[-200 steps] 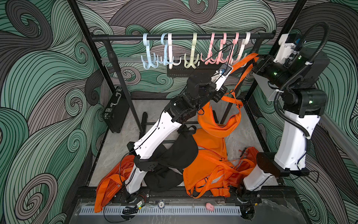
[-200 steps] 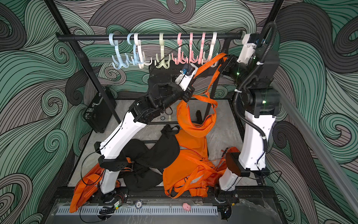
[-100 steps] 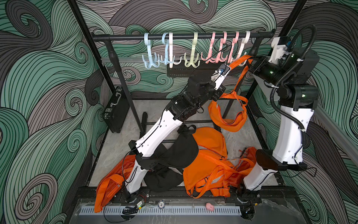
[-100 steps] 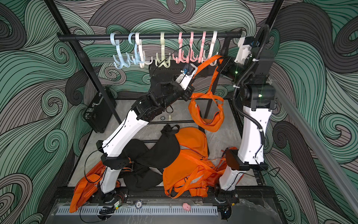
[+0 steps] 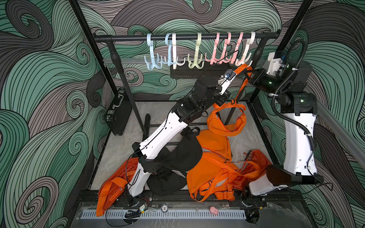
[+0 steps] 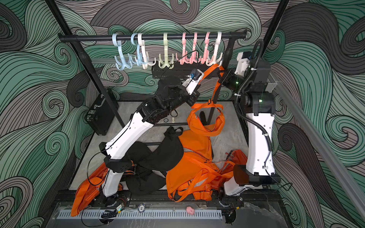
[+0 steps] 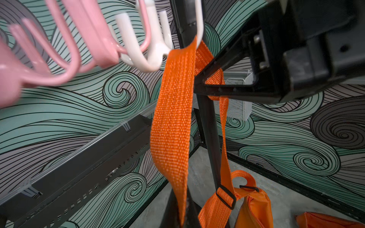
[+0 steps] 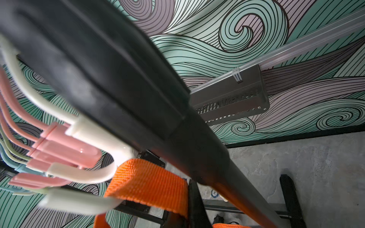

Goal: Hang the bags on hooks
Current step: Hang the bag on the hook.

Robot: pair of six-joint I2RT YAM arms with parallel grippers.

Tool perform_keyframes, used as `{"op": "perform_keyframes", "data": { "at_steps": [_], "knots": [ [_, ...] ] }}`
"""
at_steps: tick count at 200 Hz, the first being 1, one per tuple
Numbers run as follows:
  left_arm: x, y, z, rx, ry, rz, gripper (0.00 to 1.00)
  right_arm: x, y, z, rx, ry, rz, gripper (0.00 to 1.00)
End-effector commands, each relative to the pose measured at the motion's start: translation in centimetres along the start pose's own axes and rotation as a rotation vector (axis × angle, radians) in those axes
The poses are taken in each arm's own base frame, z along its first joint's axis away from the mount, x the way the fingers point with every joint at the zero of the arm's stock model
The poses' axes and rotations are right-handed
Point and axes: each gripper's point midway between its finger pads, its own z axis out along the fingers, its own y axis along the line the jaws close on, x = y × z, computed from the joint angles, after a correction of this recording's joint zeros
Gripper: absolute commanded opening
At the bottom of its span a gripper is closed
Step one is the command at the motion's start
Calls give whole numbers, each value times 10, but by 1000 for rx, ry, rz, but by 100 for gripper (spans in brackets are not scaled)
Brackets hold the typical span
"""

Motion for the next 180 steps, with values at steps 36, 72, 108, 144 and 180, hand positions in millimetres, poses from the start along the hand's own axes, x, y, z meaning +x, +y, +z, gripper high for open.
{"op": "perform_keyframes", "data": {
  "at_steps": [36, 72, 108, 144, 180],
  "knots": [
    [23, -12, 9, 39, 63, 5, 28, -4, -45, -12, 157, -88, 28, 0],
    [25, -6, 1, 16, 72, 29, 67, -11, -63, -22, 182, -143, 79, 0],
    [27, 3, -19, -11, 73, 31, 84, -10, -55, -25, 154, -139, 74, 20],
    [48, 3, -47, -10, 109, -17, 94, -7, -53, -44, 184, -170, 29, 72],
    [107, 6, -84, -54, 238, -11, 98, 7, -75, -85, 362, -235, -11, 99]
  ]
}}
